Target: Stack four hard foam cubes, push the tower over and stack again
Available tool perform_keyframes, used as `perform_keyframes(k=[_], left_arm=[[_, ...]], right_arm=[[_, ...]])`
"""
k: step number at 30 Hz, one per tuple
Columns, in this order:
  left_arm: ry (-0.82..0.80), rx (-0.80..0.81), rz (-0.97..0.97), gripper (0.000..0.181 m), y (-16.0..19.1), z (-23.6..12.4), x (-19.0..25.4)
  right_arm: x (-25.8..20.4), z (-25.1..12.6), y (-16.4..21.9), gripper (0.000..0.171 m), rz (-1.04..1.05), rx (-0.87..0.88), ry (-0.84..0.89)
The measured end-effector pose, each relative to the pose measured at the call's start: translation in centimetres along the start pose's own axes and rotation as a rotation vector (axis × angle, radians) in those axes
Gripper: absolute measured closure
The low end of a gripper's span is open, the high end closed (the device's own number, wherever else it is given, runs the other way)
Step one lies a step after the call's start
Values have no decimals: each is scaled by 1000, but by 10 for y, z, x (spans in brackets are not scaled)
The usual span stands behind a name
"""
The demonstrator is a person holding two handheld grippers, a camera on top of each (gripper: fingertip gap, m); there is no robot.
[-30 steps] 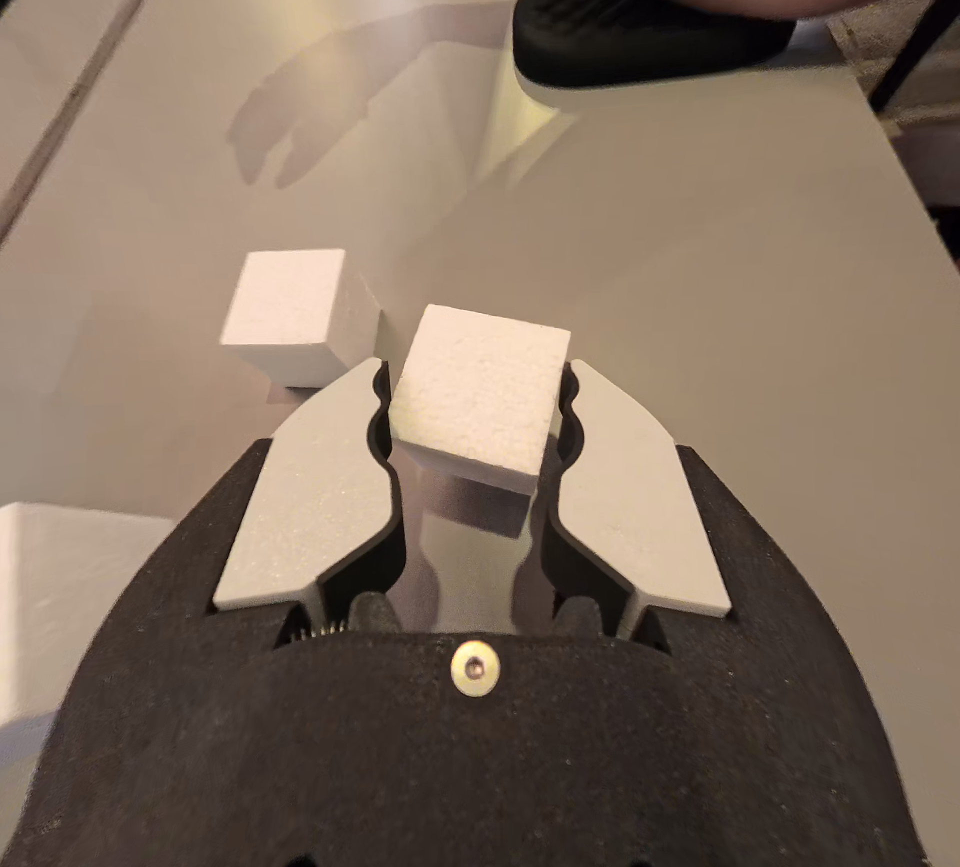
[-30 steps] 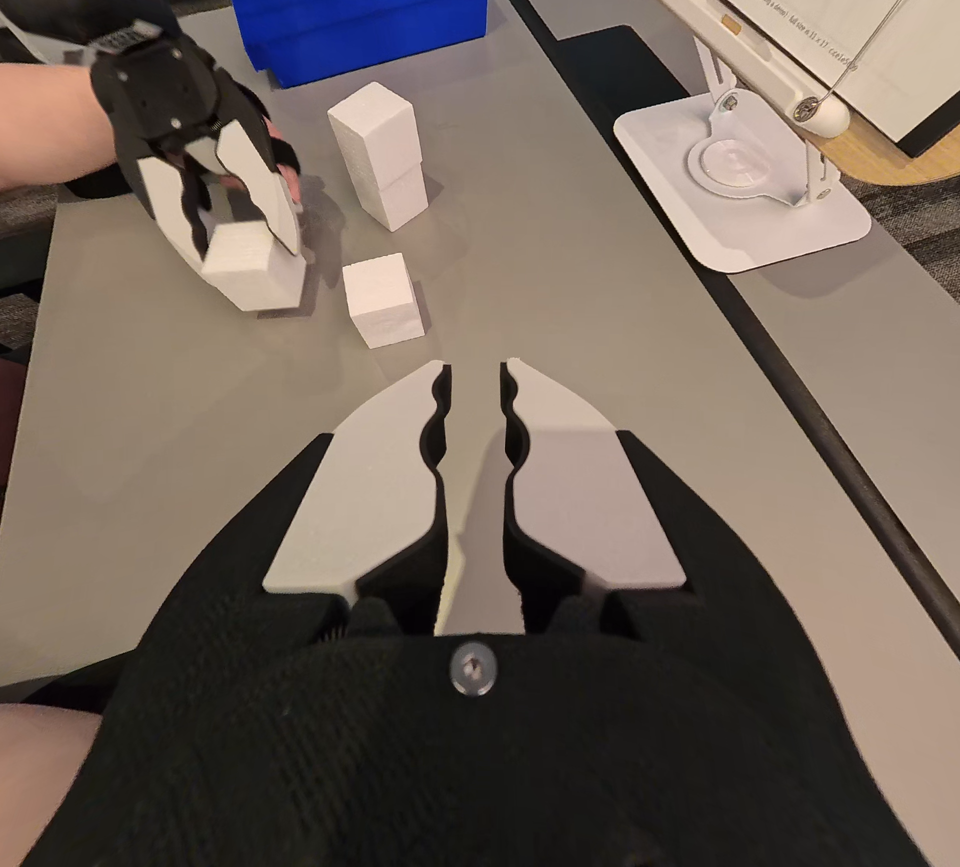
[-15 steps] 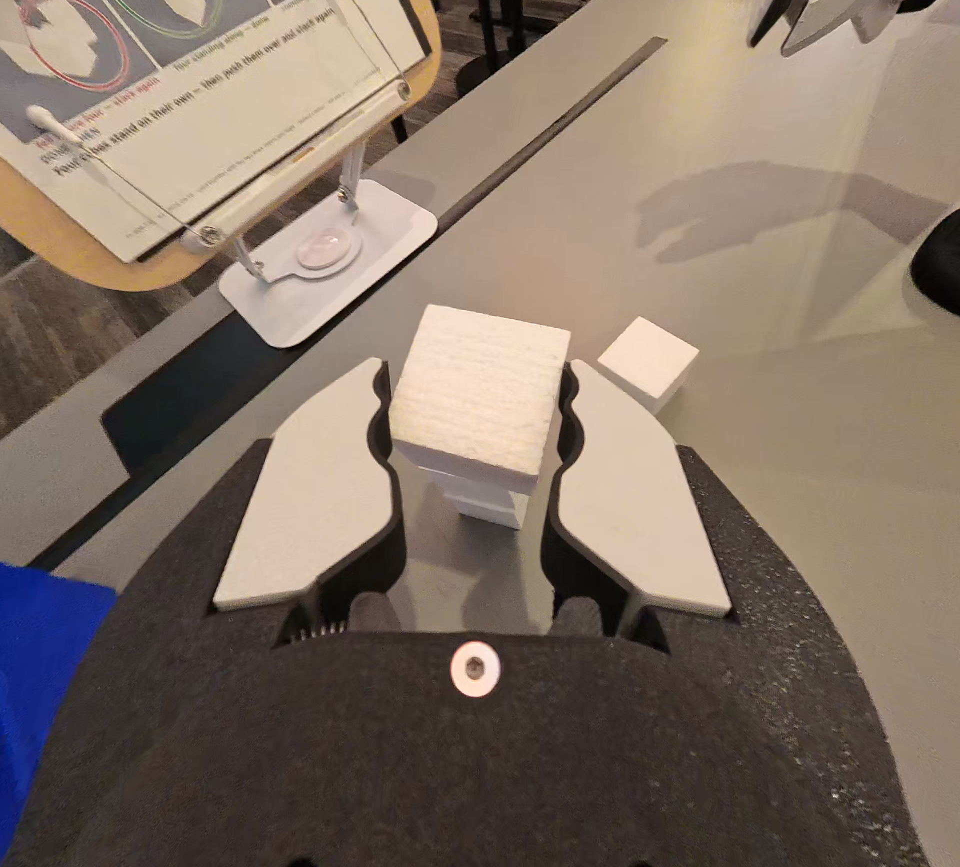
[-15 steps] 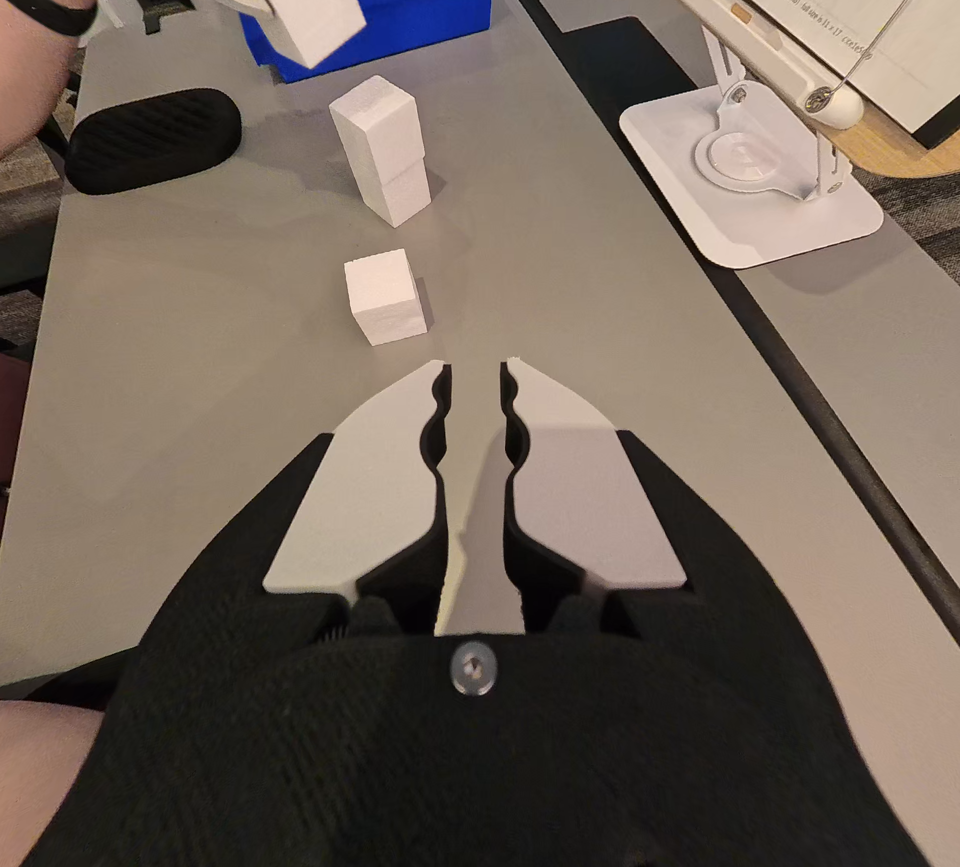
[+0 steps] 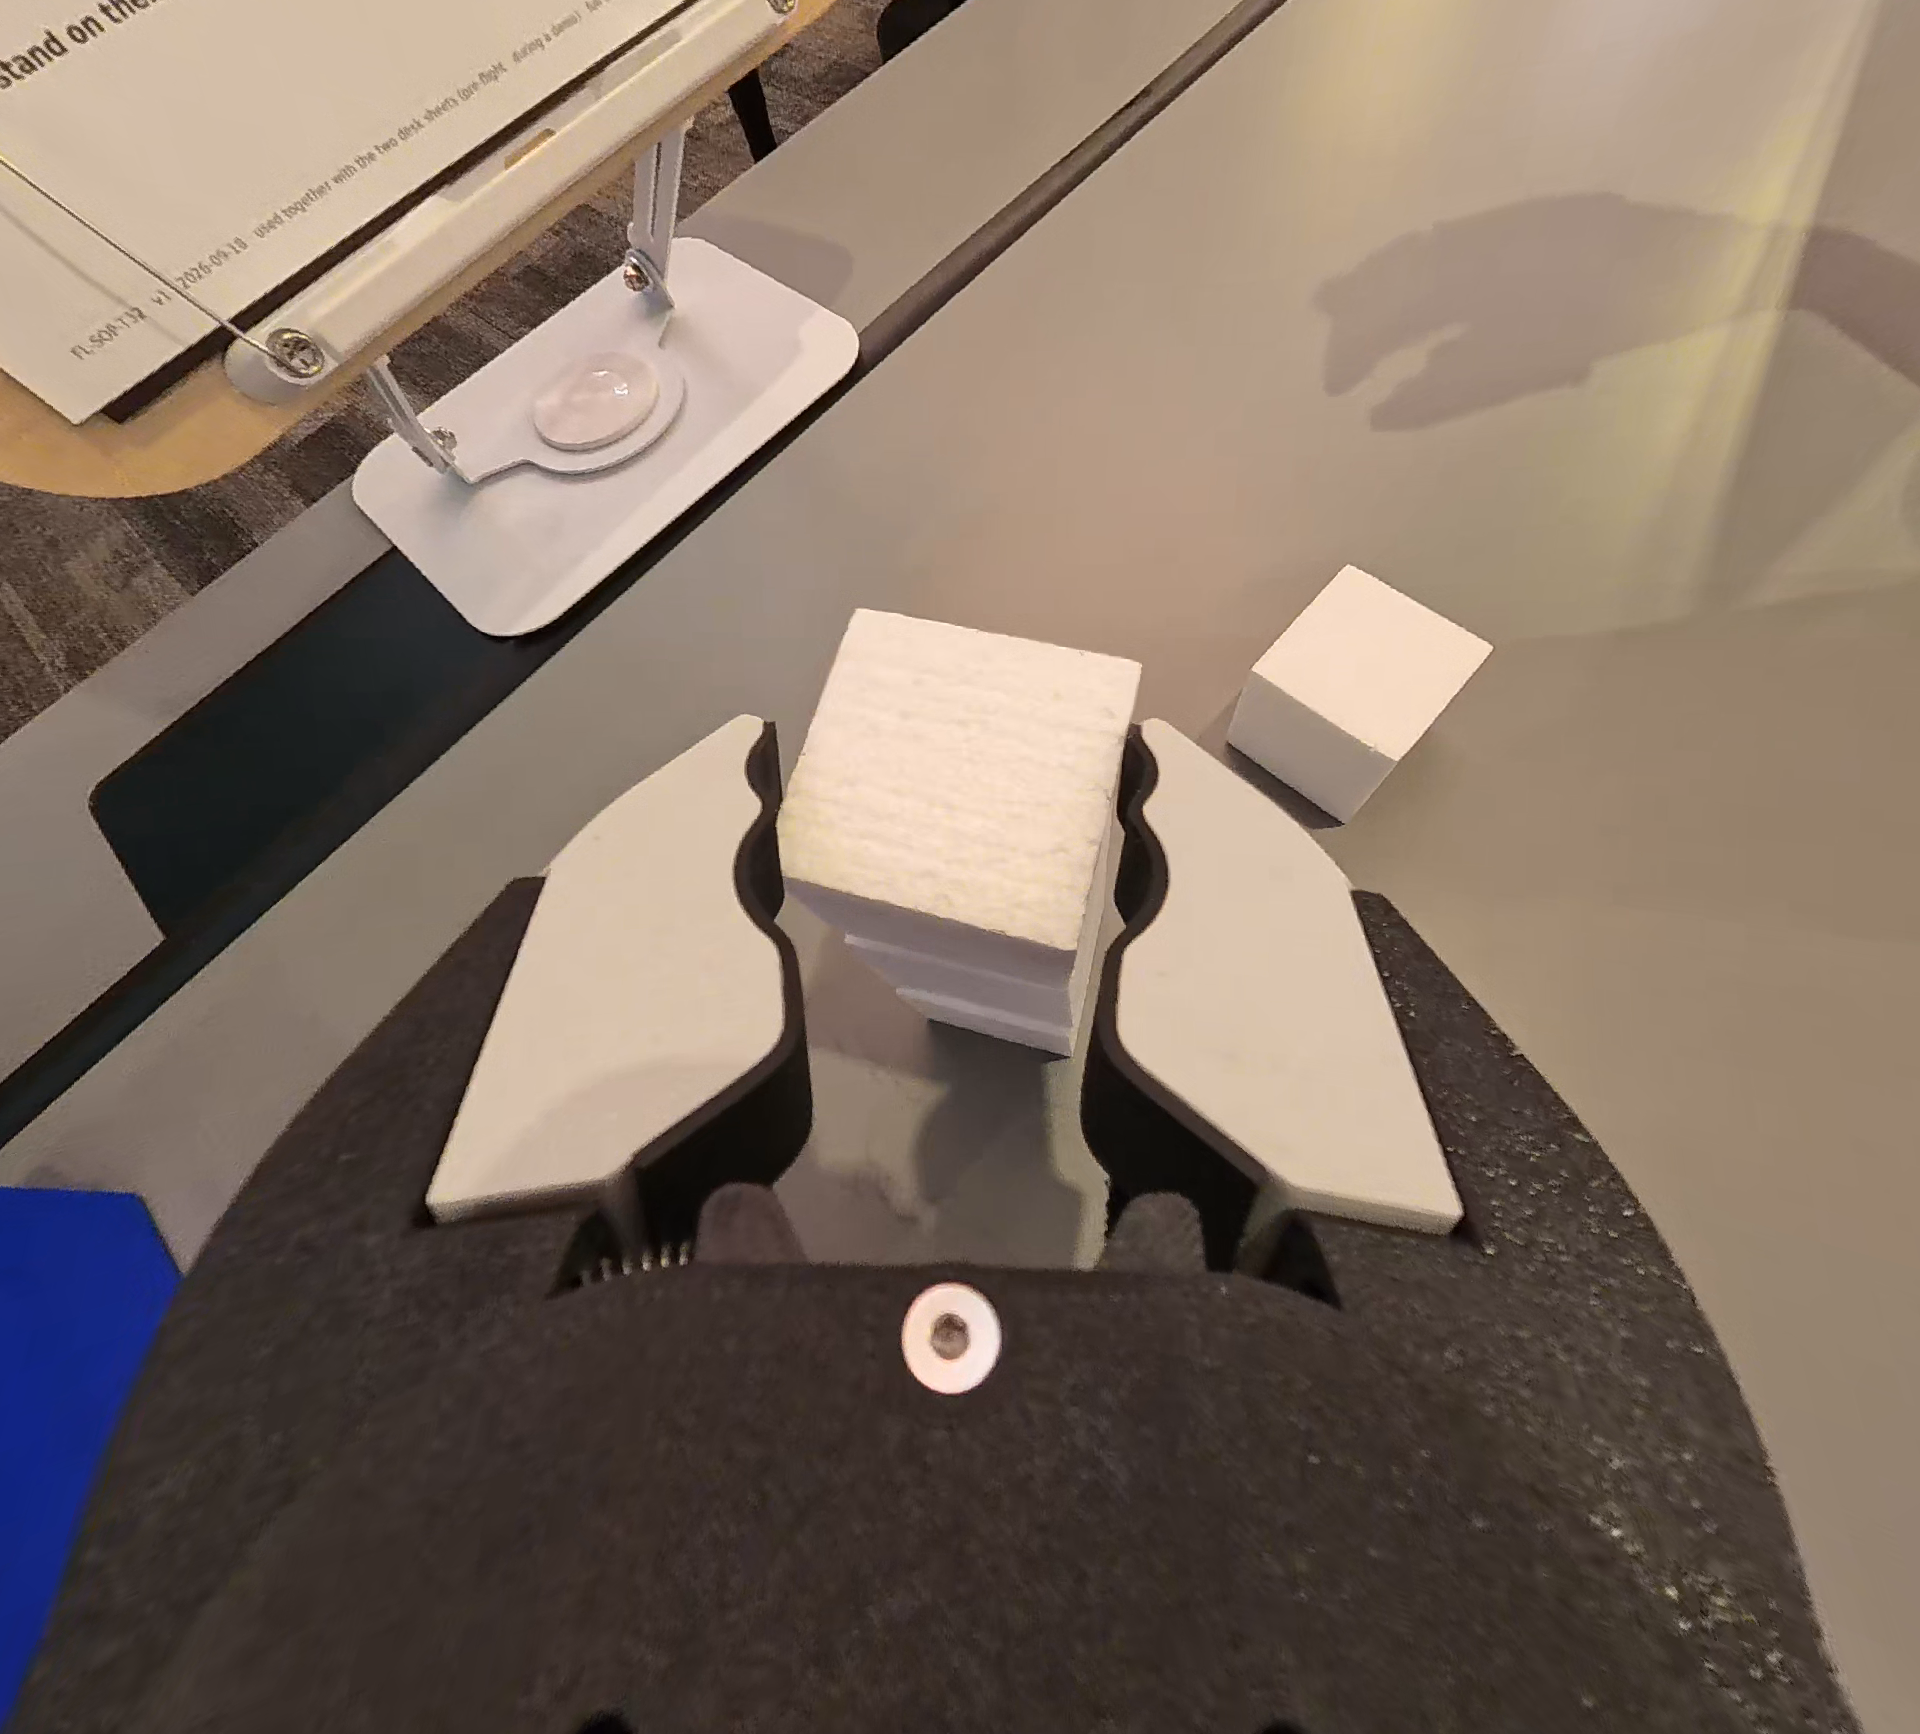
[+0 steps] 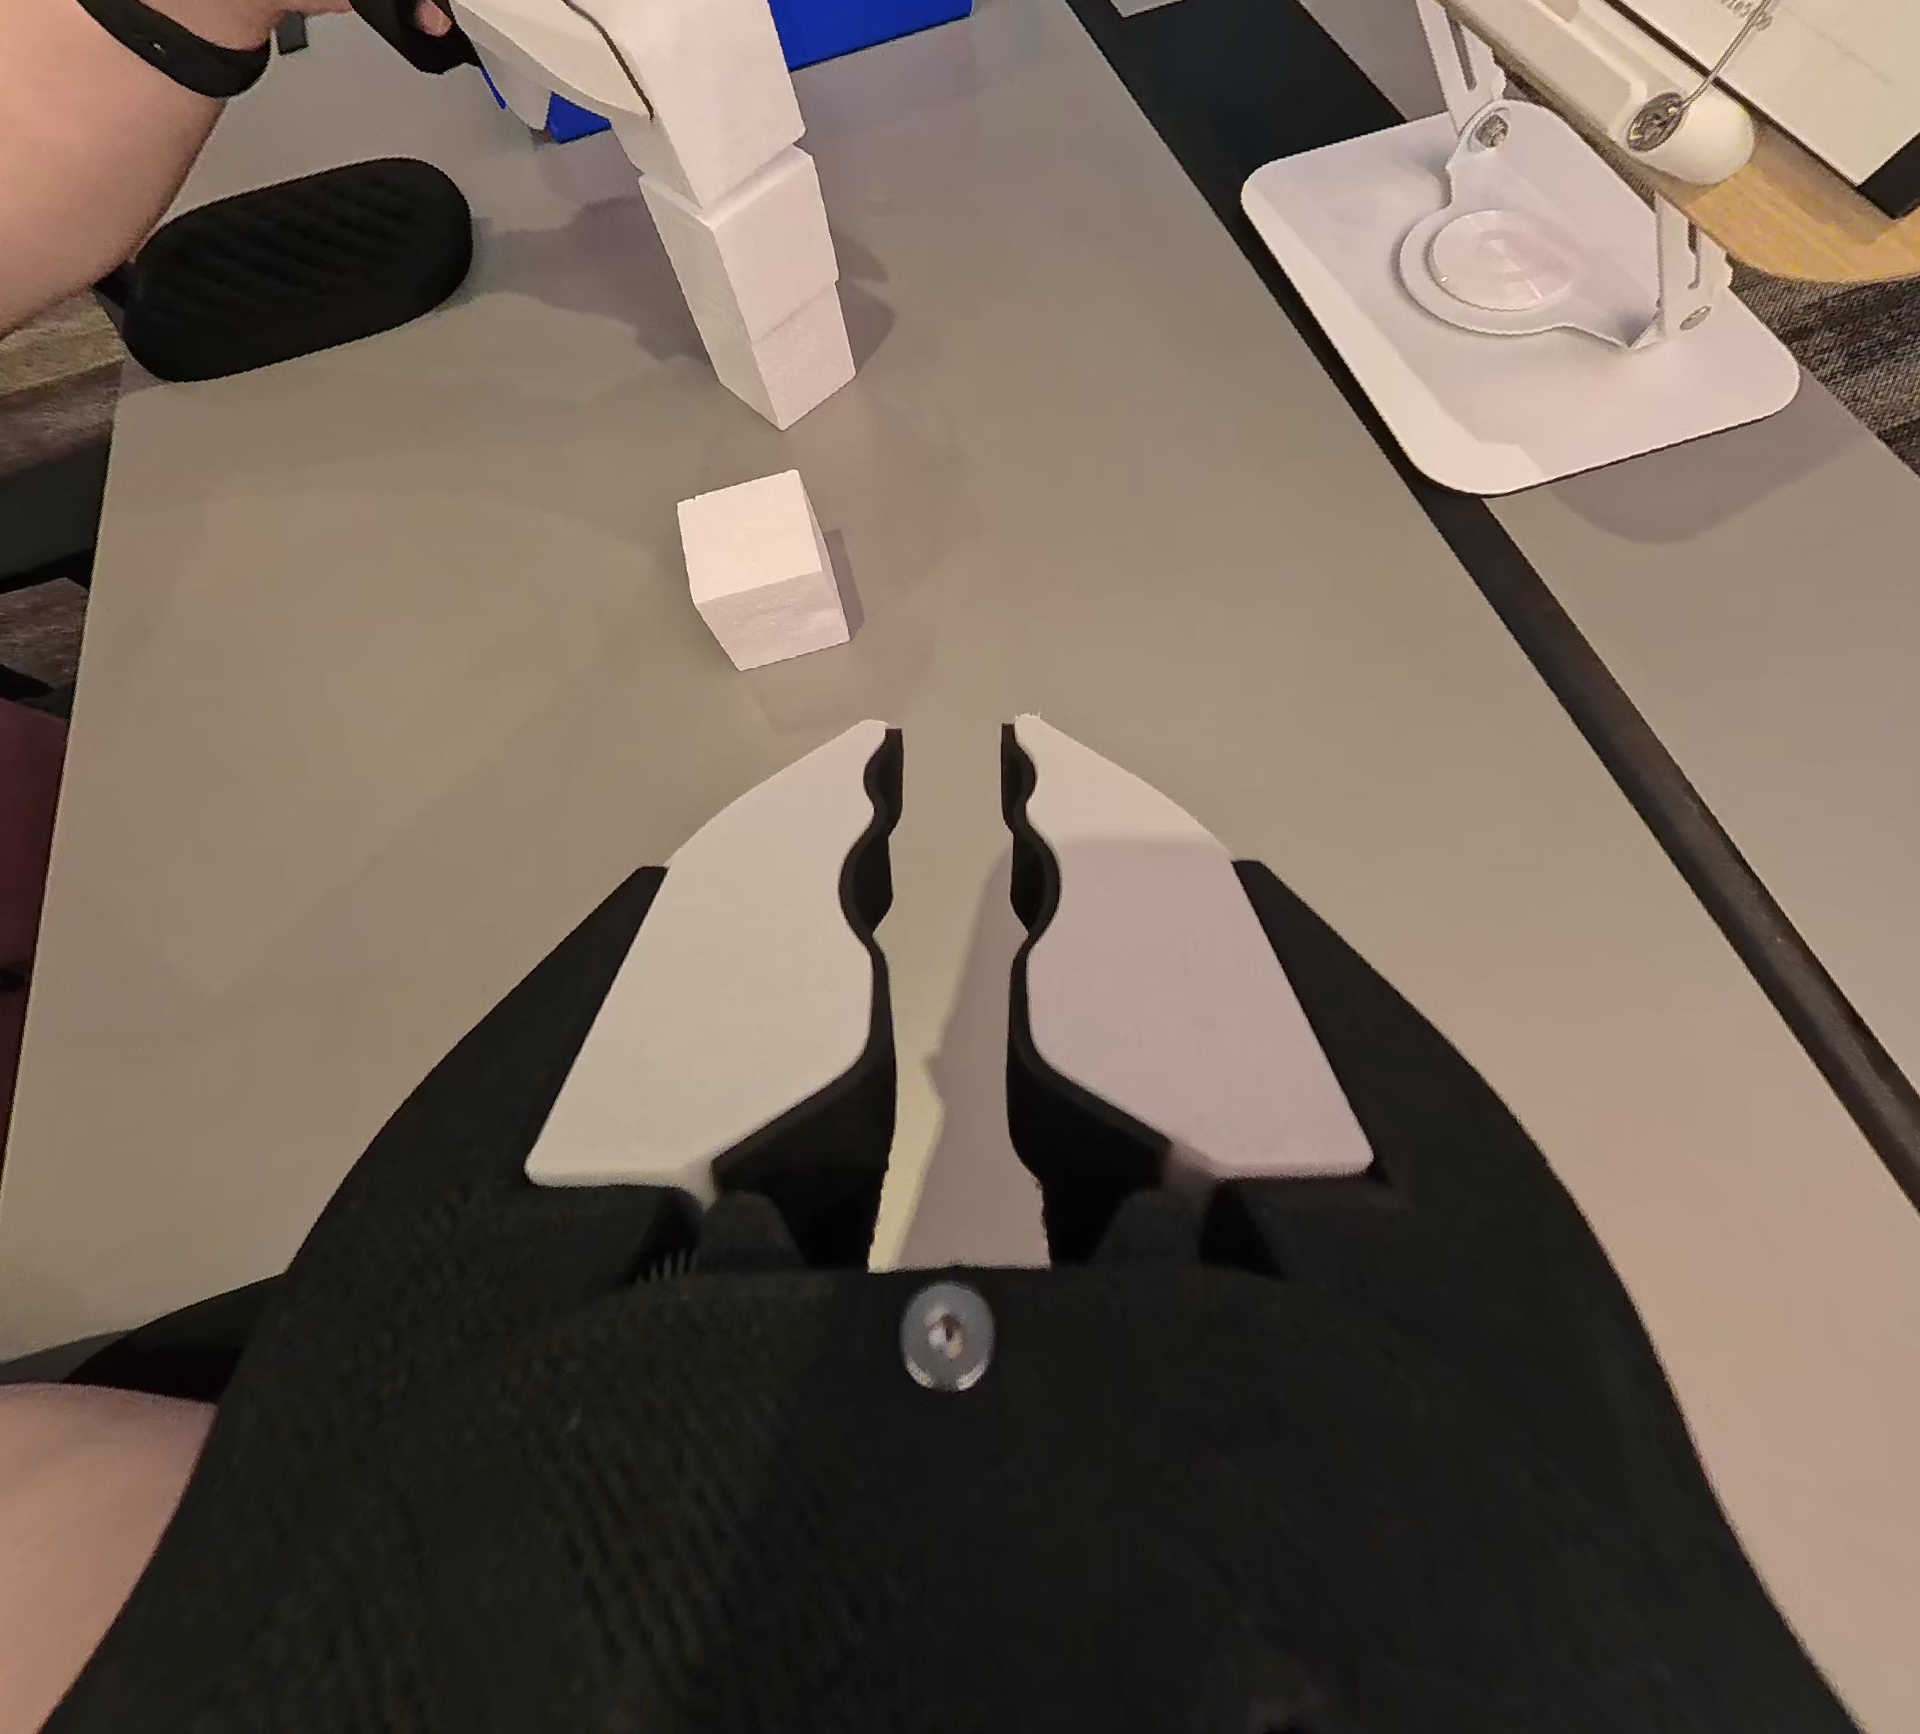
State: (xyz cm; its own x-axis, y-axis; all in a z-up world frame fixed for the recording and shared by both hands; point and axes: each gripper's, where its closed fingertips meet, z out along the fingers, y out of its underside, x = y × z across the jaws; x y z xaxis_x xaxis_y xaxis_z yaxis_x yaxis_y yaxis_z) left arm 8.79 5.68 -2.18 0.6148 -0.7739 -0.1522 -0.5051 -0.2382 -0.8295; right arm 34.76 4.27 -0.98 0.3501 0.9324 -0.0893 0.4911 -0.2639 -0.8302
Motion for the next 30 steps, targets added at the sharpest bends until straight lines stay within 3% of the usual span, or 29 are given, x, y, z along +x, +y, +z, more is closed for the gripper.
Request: perform_keyframes(k=[6,9,14,19,21,25,30], left_arm=[[9,10,12,119,2,4,3],[-9,46,21,102,-3,-1,0],[-90,185,27,94,-30,-34,2],[-201,254,152,97,-44,-58,41],[-175,256,120,97,-39,-51,67],[-123,197,-194,95,-1,-14,113],[-251,116,-331,85,29,35,140]], right_arm=[[0,2,3,153,7,-10,-10],[1,2,6,153,16,-15,-17],[2,3,8,153,22,-17,-17],[3,1,8,153,25,-15,-13],[3,1,8,153,27,-14,-13],[3,0,9,153,30,-13,-10],[2,-2,8,153,28,-1,-13]])
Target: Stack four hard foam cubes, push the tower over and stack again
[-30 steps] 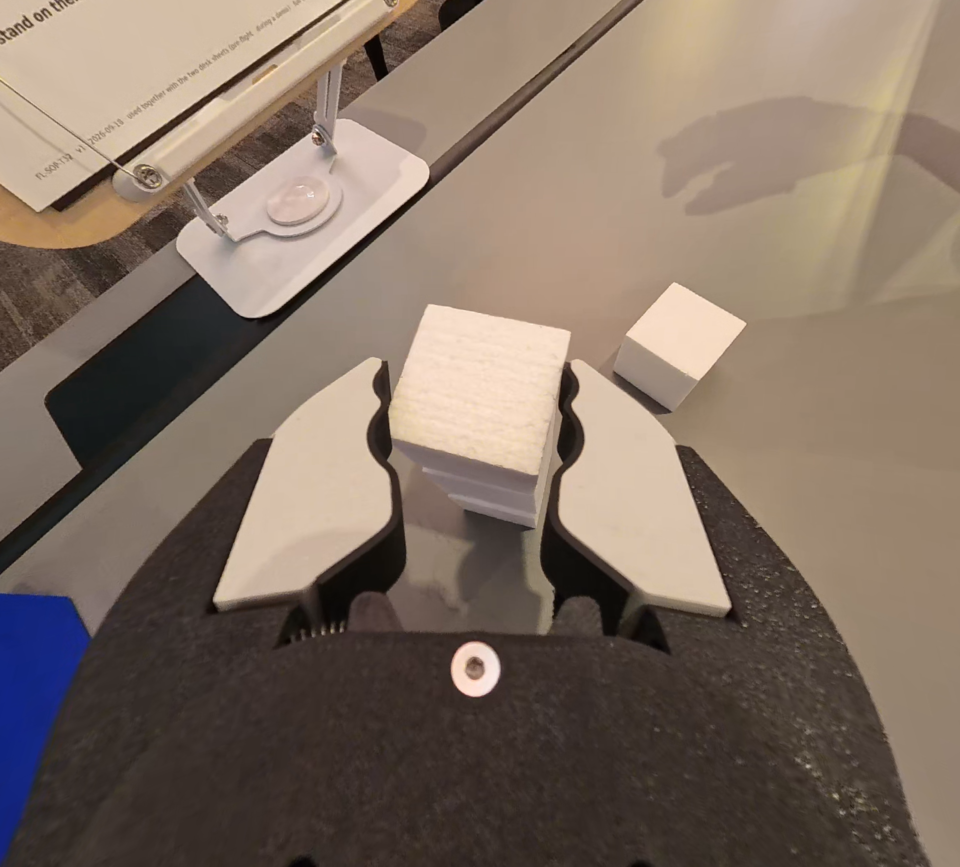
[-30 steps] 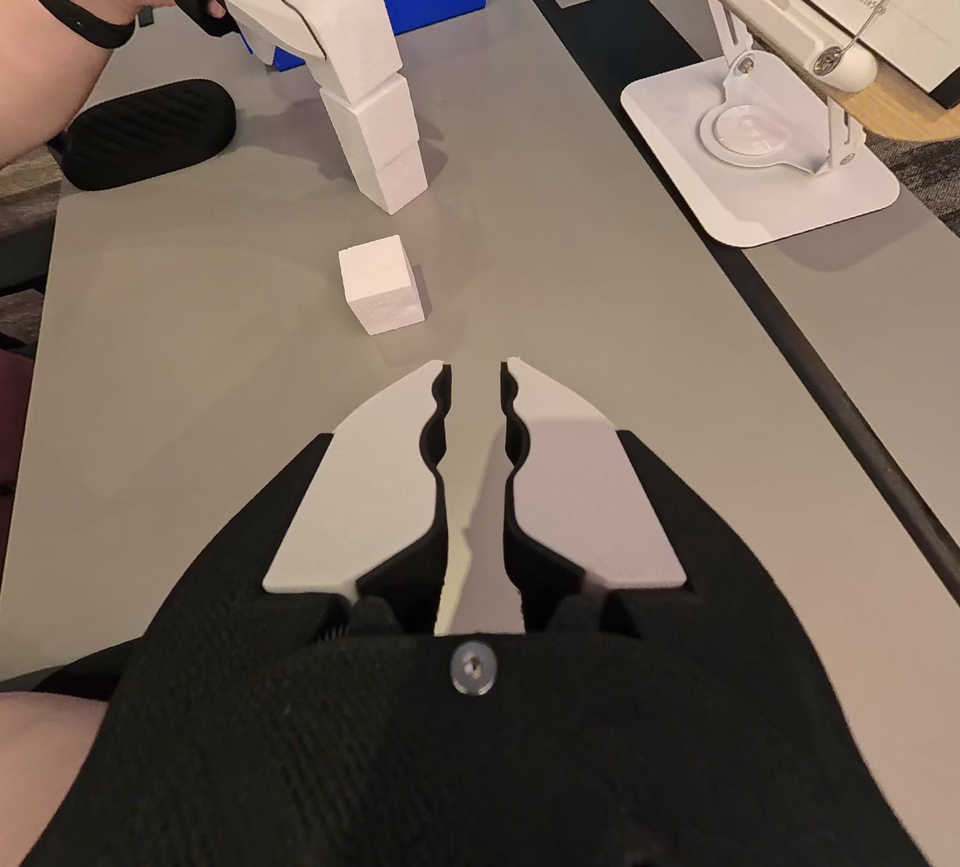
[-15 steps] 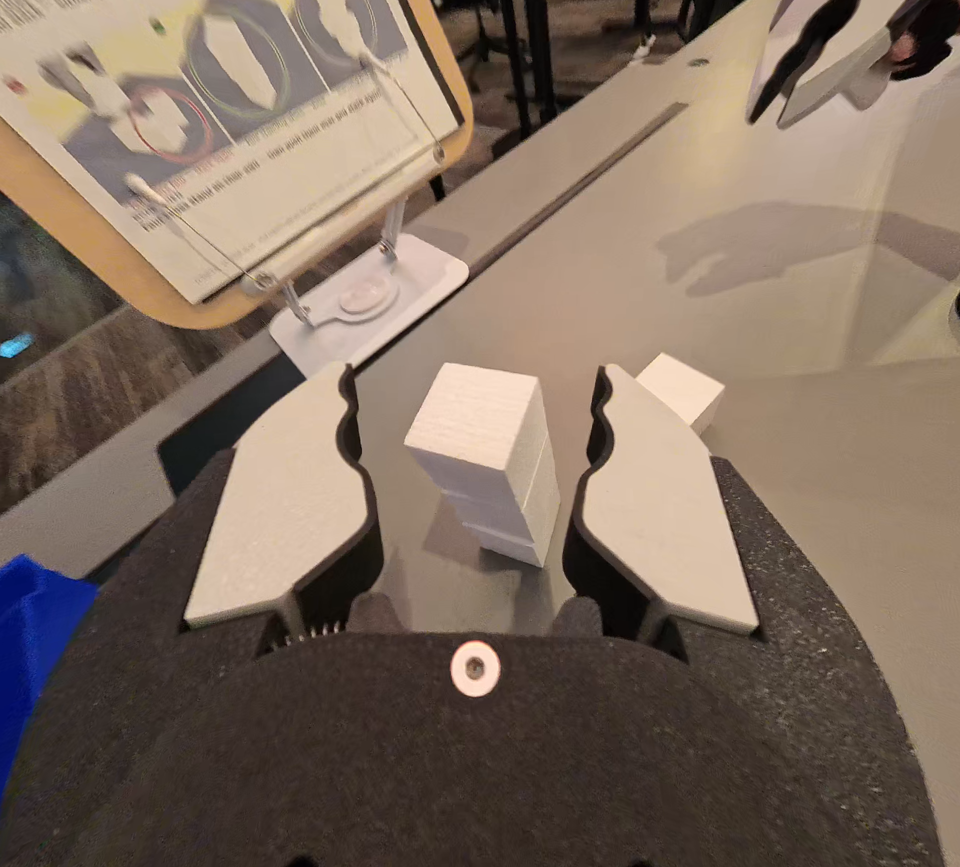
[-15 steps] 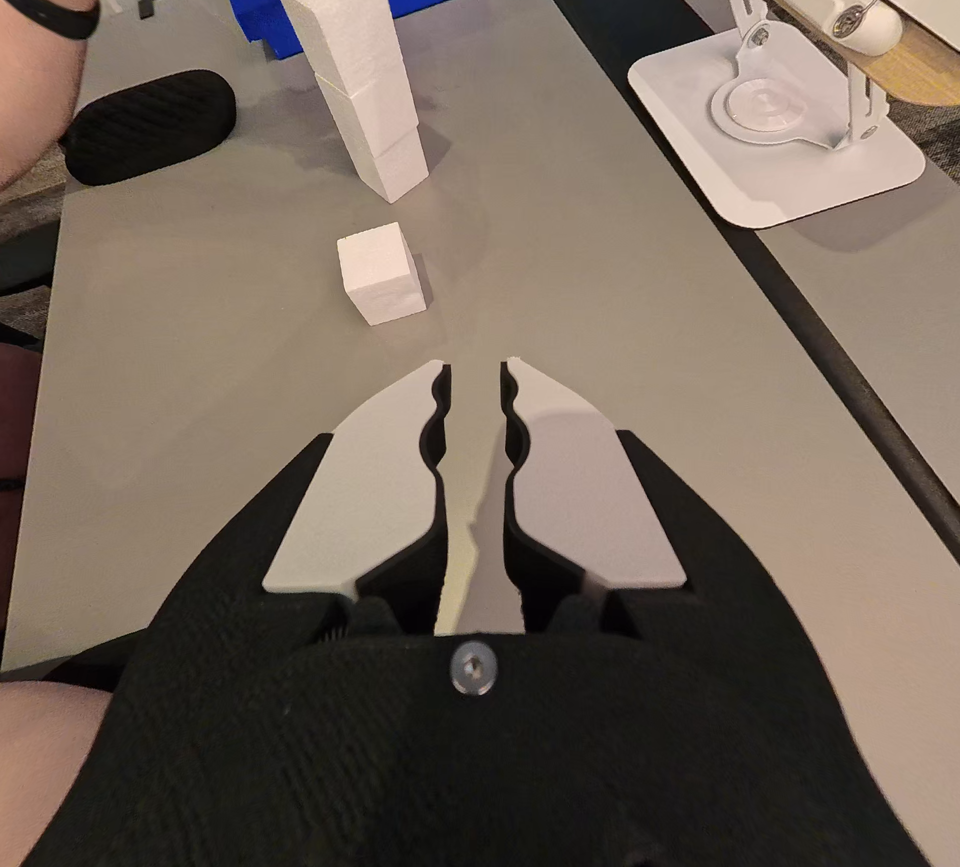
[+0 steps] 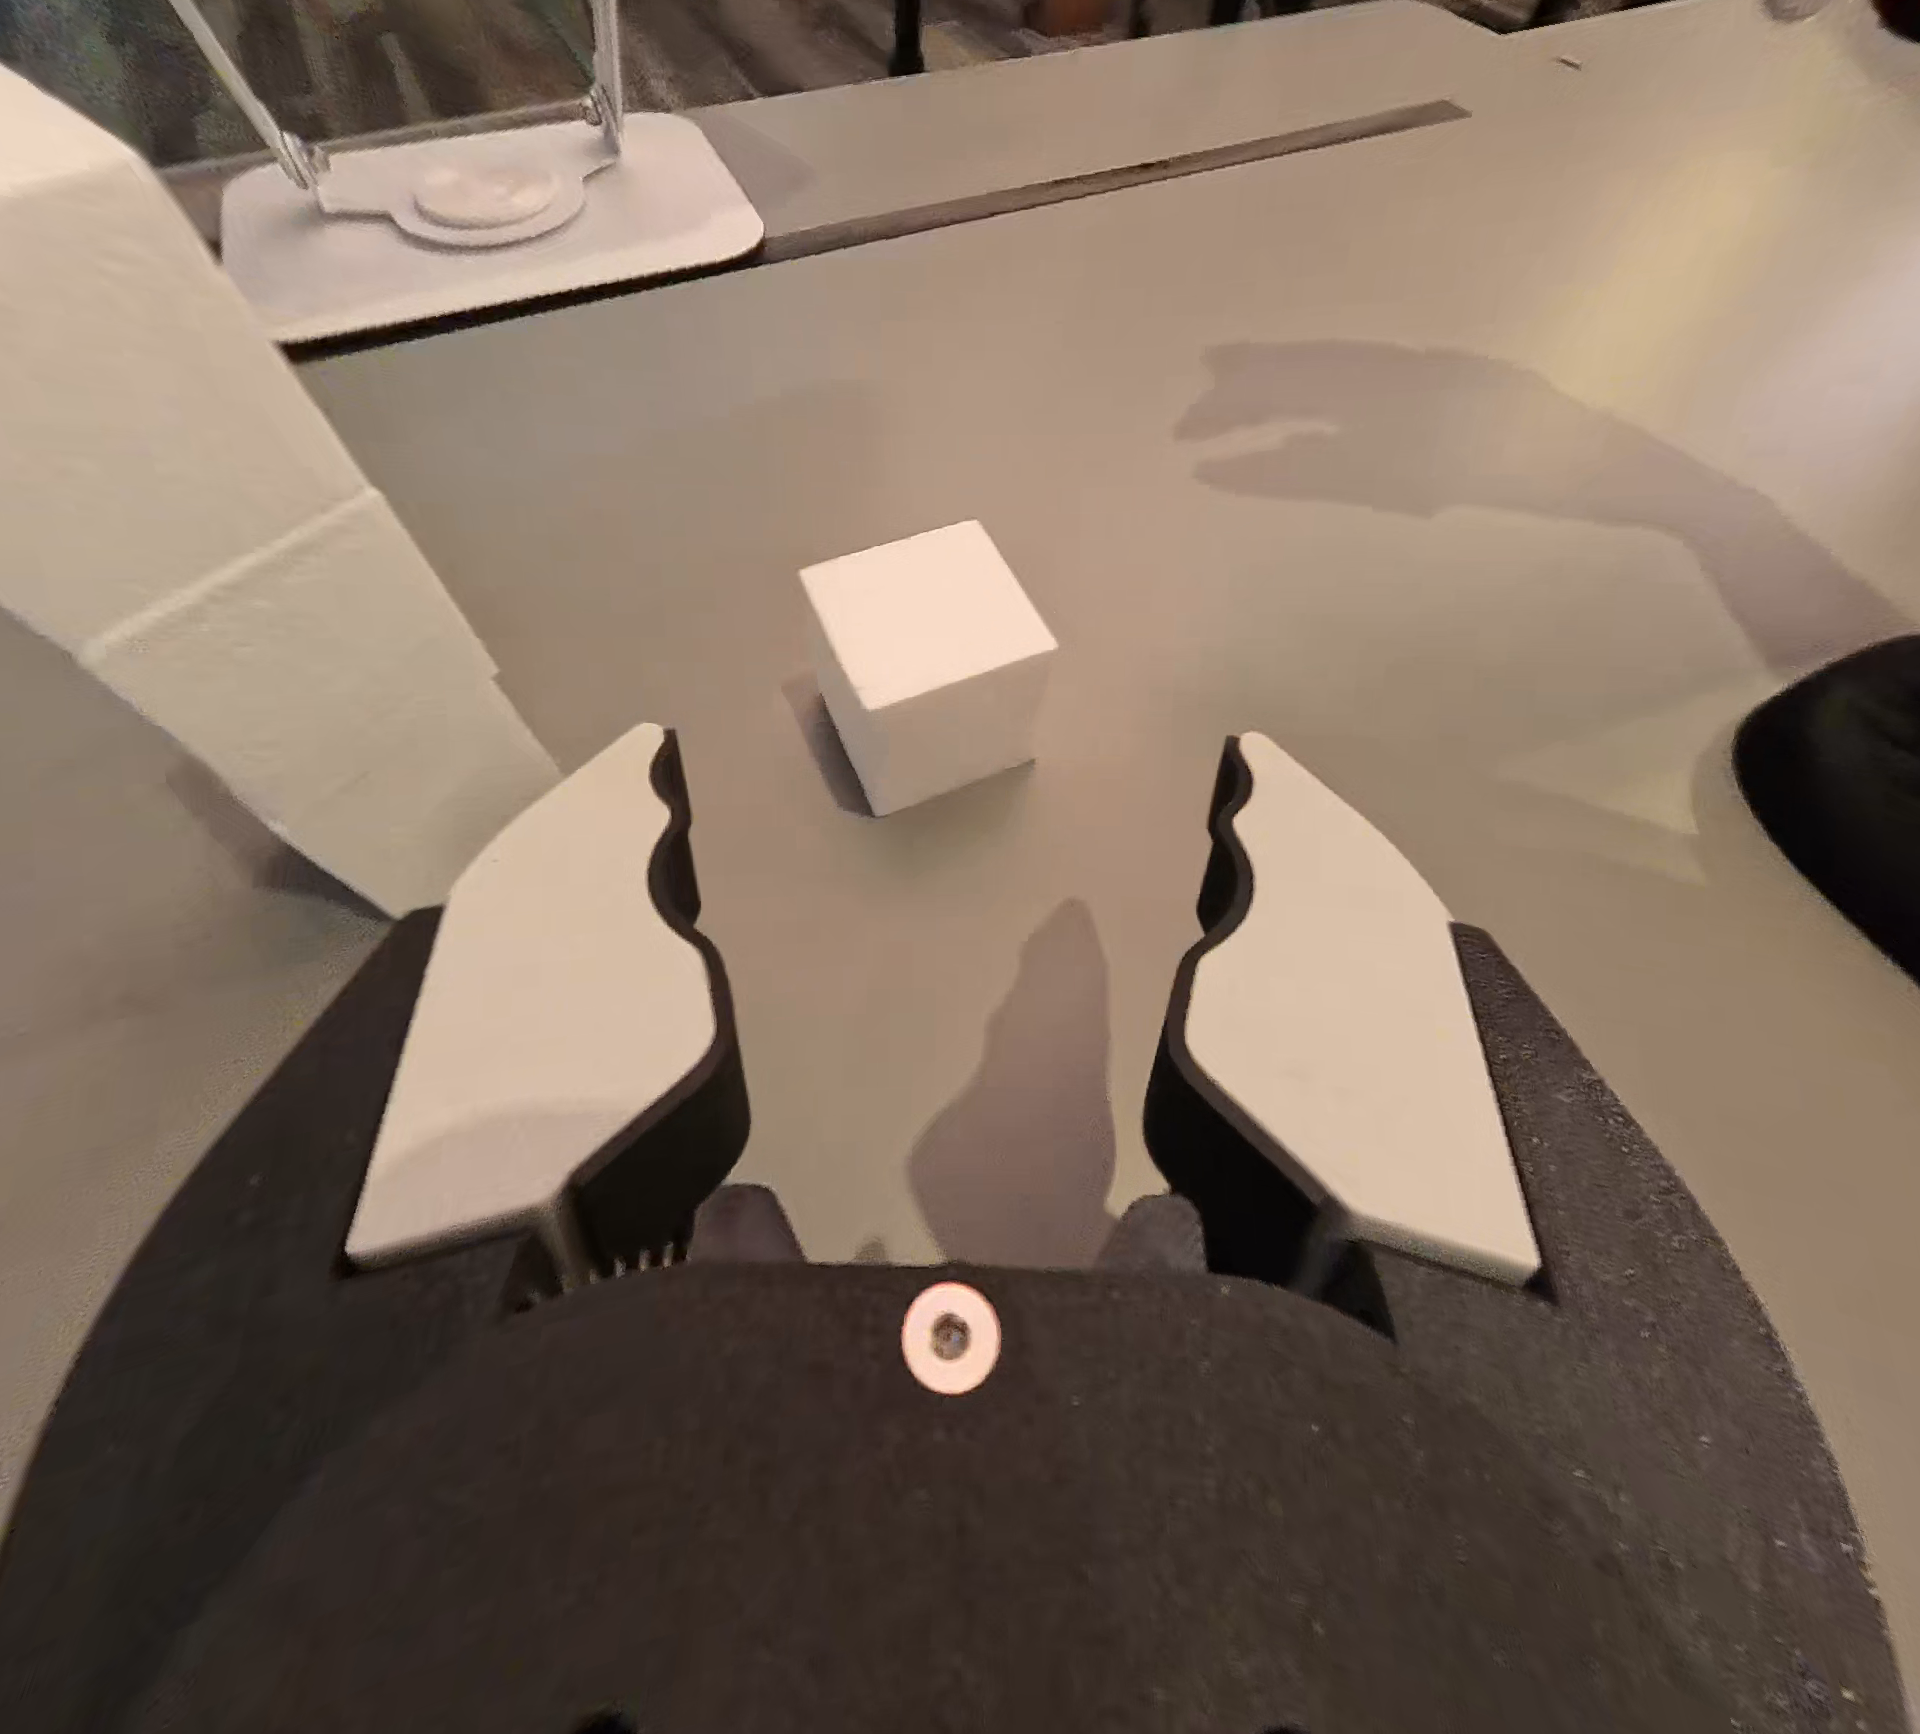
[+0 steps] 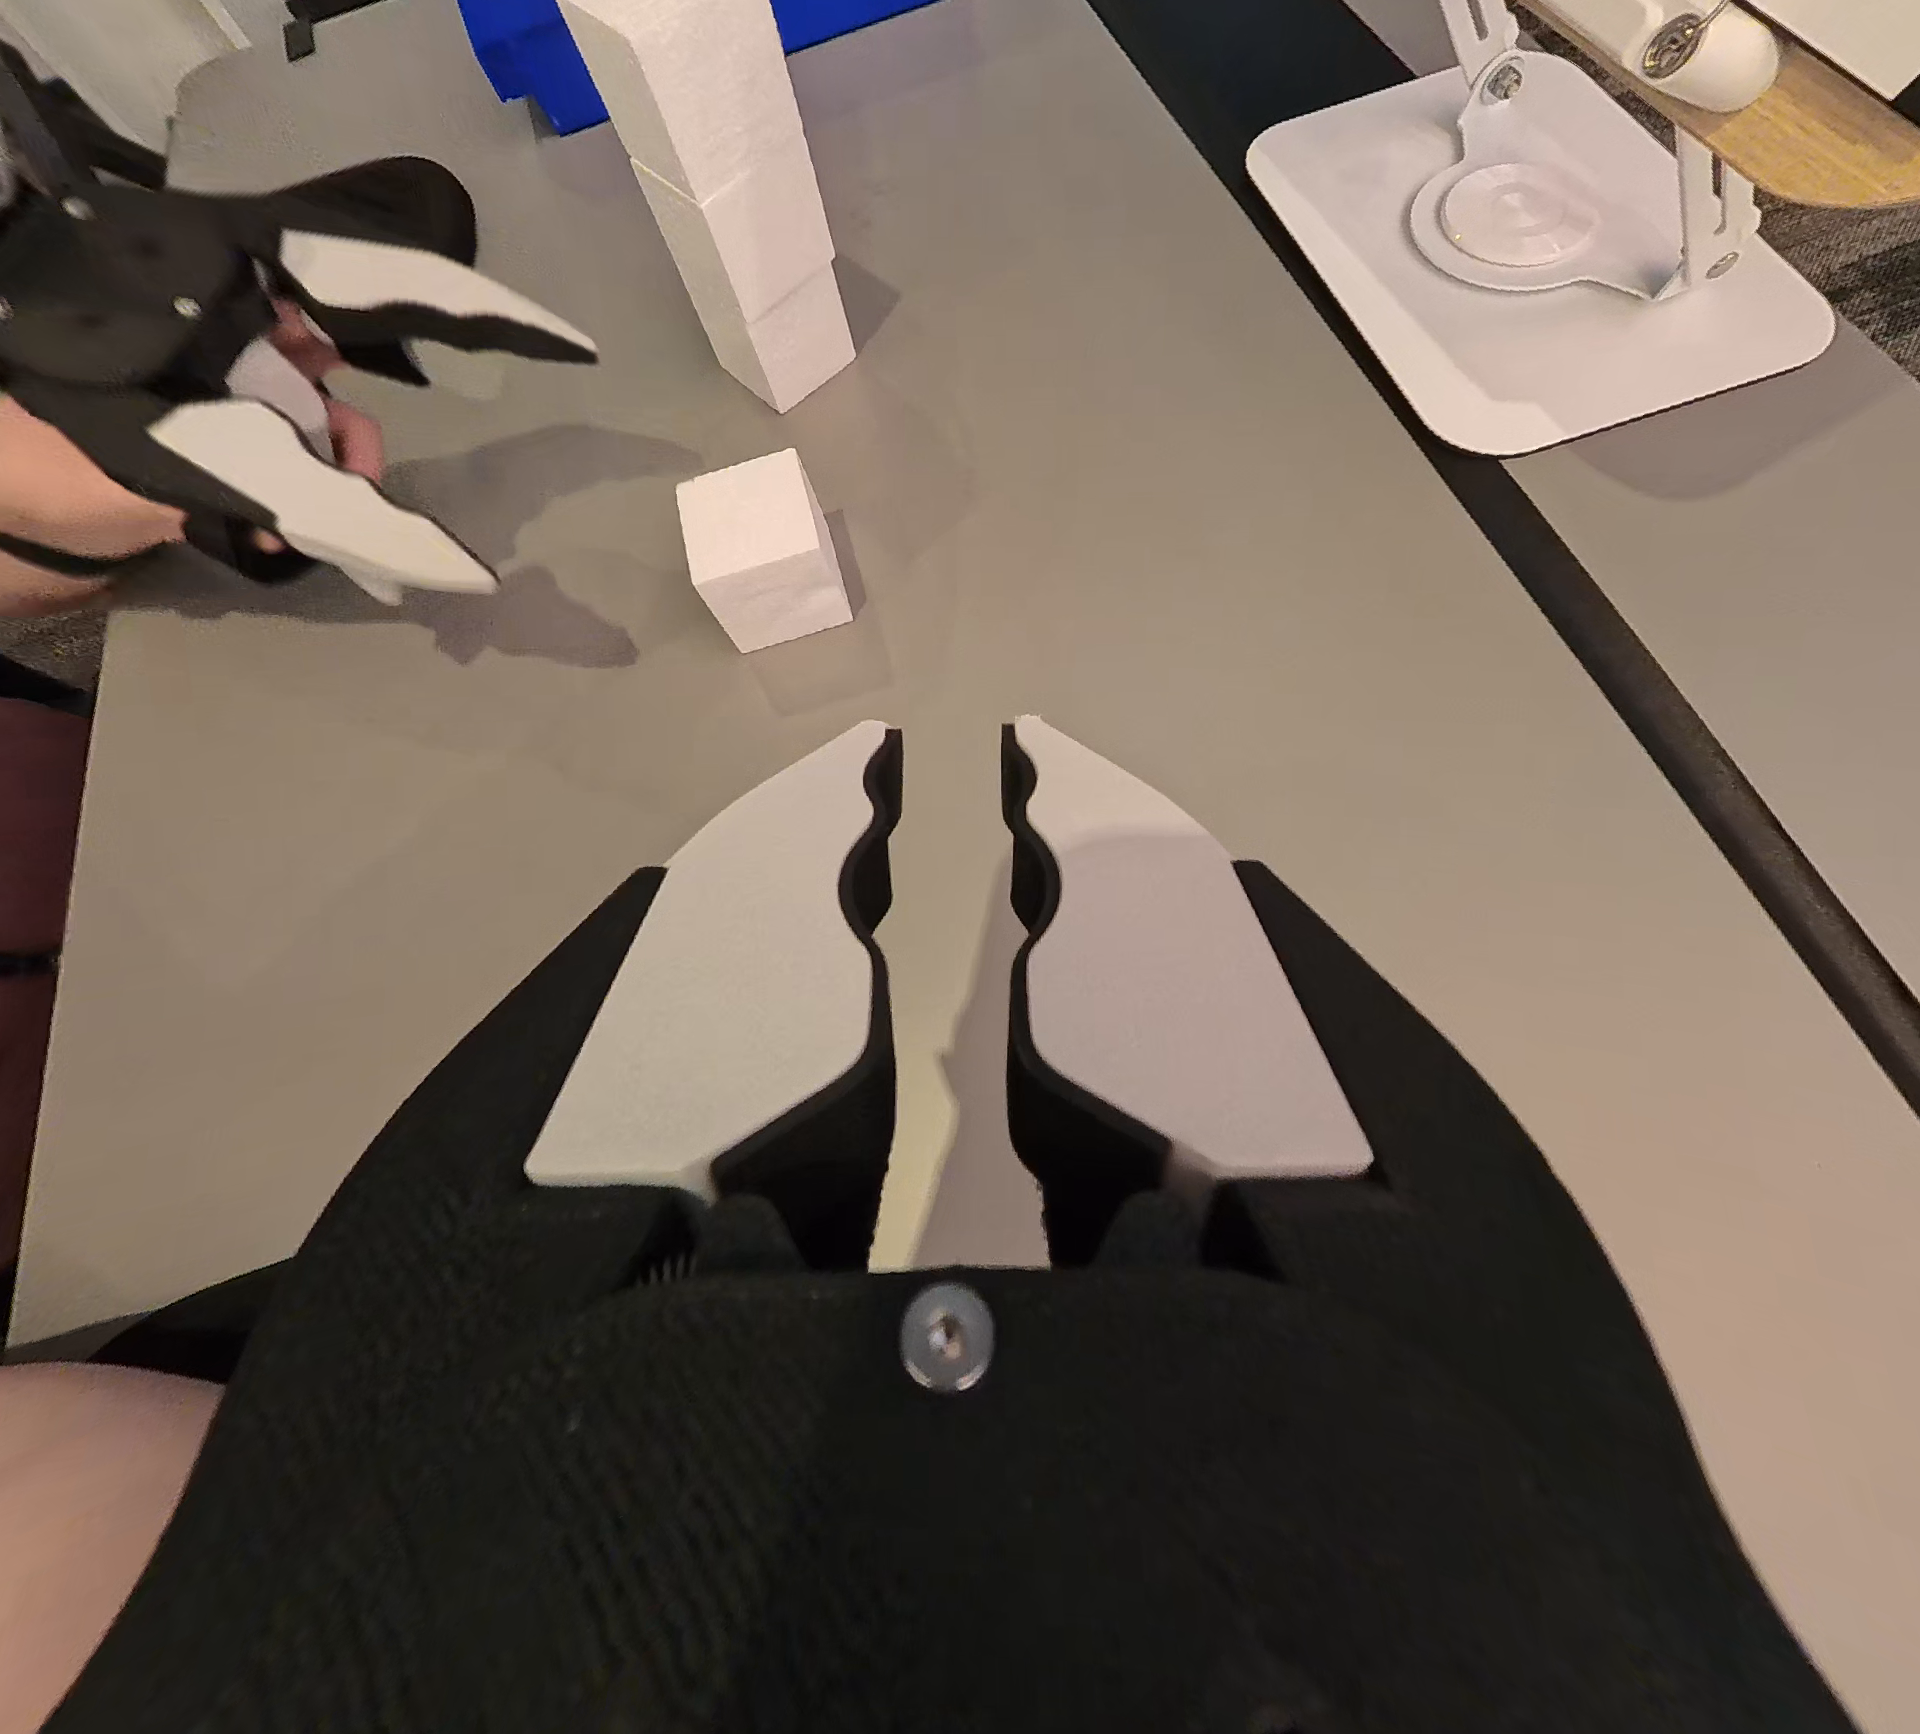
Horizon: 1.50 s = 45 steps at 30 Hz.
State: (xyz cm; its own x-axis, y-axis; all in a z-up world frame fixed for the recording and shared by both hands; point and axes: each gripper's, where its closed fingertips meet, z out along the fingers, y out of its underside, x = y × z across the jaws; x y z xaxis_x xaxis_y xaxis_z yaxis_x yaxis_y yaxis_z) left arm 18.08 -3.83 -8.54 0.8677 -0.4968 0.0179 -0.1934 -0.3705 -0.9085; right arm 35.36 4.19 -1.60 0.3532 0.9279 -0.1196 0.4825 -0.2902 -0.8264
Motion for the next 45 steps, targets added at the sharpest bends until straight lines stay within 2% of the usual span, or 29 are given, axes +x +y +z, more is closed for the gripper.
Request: perform_keyframes(k=[5,9,14,22,28,31,38,45], left_arm=[[-119,30,-111,89,-8,25,-1],[-166,-63,-139,94,12,48,3],[-213,-122,-160,94,20,66,4],[-245,-160,-156,100,23,73,1],[-230,-214,-205,121,31,76,-3],[-204,-210,-189,122,30,76,-2],[-123,-155,-101,122,19,57,7],[111,5,-49,122,-17,-2,8]], right_arm=[[-1,-2,0,152,-2,10,-8],[-4,-5,0,152,4,26,-25],[-6,-9,-1,152,6,49,-38],[-5,-8,4,151,22,36,-51],[-5,-10,6,151,28,38,-57],[-3,-8,8,151,38,28,-58],[-3,-6,13,151,52,14,-69],[-2,-6,18,150,71,16,-77]])
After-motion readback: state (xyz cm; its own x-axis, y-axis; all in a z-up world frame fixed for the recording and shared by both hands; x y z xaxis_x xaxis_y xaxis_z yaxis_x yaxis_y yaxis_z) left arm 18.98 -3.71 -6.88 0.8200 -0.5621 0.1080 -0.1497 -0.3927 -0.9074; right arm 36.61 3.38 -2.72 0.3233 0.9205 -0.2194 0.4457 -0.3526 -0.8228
